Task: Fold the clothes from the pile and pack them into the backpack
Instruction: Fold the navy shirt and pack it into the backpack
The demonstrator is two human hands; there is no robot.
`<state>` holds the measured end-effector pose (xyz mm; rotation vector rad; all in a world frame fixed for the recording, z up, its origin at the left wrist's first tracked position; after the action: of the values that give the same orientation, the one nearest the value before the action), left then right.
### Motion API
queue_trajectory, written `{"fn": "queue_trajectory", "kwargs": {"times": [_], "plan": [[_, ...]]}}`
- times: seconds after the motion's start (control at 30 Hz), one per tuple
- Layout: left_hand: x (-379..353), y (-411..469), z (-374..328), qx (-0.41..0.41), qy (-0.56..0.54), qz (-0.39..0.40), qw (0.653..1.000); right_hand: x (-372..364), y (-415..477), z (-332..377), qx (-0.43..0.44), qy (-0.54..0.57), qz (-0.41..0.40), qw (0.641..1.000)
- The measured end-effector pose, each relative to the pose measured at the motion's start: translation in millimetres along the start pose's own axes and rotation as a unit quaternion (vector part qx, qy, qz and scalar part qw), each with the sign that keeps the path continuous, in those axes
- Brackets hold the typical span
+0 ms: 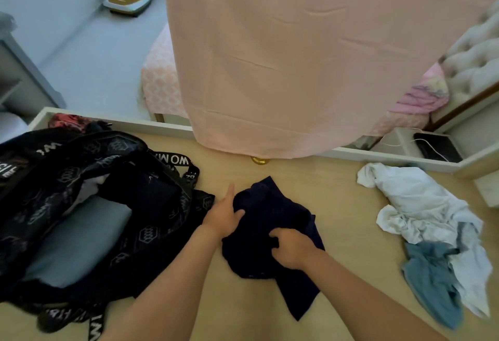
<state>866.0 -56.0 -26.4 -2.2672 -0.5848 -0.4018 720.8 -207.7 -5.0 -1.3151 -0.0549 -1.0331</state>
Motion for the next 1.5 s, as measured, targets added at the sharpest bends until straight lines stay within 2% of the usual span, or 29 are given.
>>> {"fn": "queue_trajectory", "kwargs": {"times": [0.1,0.17,0.2,0.3,0.37,0.47,0.53,0.6,0.63,0.73,0.8,0.87,0.97,1.03,1.1,1.2,1.27,1.37,1.43,1.5], "plan": [[-1.7,4.0,-1.7,0.021,0.002,0.033,0.999,23.2,5.4,13.2,0.046,-0.001,-0.176,0.983],[-7.4,0.4,-6.2,0.001,0.001,0.036,0.999,39.0,12.4,24.1,0.113,-0.014,-0.245,0.963],[-10.2,-4.4,-9.3,-0.012,0.007,0.031,0.999,45.8,14.7,29.7,0.134,-0.039,-0.238,0.961],[-13.5,-21.5,-17.0,-0.039,0.048,-0.014,0.998,57.7,23.8,37.0,0.135,-0.134,-0.140,0.972],[-5.9,-32.2,-25.0,-0.050,0.081,-0.067,0.993,64.0,26.5,36.4,0.133,-0.170,-0.131,0.968],[17.8,-47.5,-44.7,-0.049,0.177,-0.139,0.973,84.4,17.7,40.5,0.188,-0.091,-0.160,0.965],[34.5,-58.0,-62.9,-0.037,0.282,-0.170,0.944,104.6,1.7,48.6,0.246,-0.045,-0.171,0.953],[51.8,-68.8,-82.2,-0.023,0.329,-0.189,0.925,127.0,-17.9,57.2,0.287,-0.011,-0.187,0.939],[60.0,-75.1,-92.4,-0.031,0.310,-0.194,0.930,138.4,-25.8,59.1,0.305,0.014,-0.199,0.931],[85.0,-99.4,-127.0,-0.097,0.122,-0.172,0.973,173.9,-52.3,60.2,0.336,0.070,-0.235,0.910],[97.5,-118.5,-150.9,-0.084,0.073,-0.158,0.981,196.3,-78.6,59.9,0.345,0.085,-0.262,0.897],[109.3,-134.1,-172.3,-0.072,0.116,-0.179,0.974,215.2,-108.7,60.4,0.345,0.038,-0.306,0.887],[127.0,-161.4,-202.2,-0.041,0.220,-0.239,0.945,240.3,-153.9,60.2,0.300,-0.074,-0.370,0.876],[140.2,-181.1,-218.4,-0.050,0.204,-0.244,0.947,257.7,-183.8,58.2,0.260,-0.107,-0.402,0.871],[152.2,-205.3,-235.7,-0.083,0.190,-0.207,0.956,270.8,-213.8,56.6,0.225,-0.119,-0.417,0.873],[167.2,-243.5,-252.5,-0.100,0.217,-0.114,0.964,280.6,-259.8,61.2,0.208,-0.092,-0.410,0.884],[176.7,-271.0,-256.2,-0.092,0.227,-0.094,0.965,283.6,-290.1,66.1,0.208,-0.051,-0.393,0.894],[186.5,-307.7,-253.6,-0.139,0.111,-0.111,0.978,284.7,-330.3,74.6,0.221,0.004,-0.367,0.904],[187.2,-329.9,-254.8,-0.193,0.031,-0.134,0.971,281.3,-351.8,81.3,0.222,0.026,-0.364,0.904],[189.0,-351.8,-260.4,-0.216,0.071,-0.171,0.959,275.9,-369.9,87.0,0.214,0.041,-0.387,0.896]]}}
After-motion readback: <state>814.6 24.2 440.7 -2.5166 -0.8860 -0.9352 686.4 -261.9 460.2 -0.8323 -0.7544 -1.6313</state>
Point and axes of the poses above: each hand's wrist, its own y-axis towards the middle knuckle, its own x-axis out of the back of the hand, z = x × y, the point moved 2 cm from there along y, towards the middle knuckle, and after that the axes turned 12 degrees about z, right-handed, at the moved point
